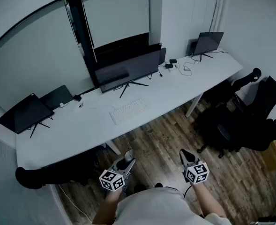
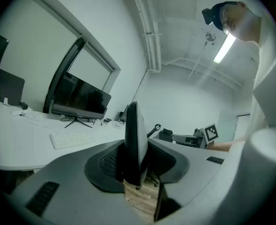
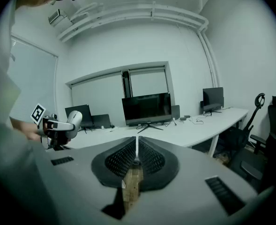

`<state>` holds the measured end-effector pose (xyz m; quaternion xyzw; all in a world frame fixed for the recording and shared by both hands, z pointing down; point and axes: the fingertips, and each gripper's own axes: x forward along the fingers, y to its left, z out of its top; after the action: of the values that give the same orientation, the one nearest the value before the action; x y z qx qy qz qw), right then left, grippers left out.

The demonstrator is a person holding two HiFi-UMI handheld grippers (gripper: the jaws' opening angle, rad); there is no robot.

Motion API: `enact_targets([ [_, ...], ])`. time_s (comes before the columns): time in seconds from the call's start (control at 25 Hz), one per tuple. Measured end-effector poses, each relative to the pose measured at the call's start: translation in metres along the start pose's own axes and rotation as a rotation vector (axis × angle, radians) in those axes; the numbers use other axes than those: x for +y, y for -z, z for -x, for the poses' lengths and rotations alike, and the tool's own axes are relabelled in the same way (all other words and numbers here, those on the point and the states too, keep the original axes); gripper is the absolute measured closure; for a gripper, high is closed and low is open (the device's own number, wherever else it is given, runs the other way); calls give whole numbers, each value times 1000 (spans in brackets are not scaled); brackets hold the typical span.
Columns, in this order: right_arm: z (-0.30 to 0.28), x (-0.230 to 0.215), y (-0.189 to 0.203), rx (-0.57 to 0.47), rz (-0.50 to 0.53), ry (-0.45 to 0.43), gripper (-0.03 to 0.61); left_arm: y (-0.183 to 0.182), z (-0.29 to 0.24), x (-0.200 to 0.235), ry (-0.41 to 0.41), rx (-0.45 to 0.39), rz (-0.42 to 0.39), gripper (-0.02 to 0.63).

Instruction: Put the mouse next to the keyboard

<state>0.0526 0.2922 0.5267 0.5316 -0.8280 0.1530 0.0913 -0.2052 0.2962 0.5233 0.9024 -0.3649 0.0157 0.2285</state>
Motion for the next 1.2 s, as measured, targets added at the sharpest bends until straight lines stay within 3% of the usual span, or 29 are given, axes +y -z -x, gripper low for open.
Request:
enact_targets([
  [0.52,8,-9,-4,-5,-12,-30,538,4,-6,-18,-16,-9,5,466],
  [1.2,14,-53,1,0,-17,-92,537,12,-36,-49,-55,-48,24,466],
])
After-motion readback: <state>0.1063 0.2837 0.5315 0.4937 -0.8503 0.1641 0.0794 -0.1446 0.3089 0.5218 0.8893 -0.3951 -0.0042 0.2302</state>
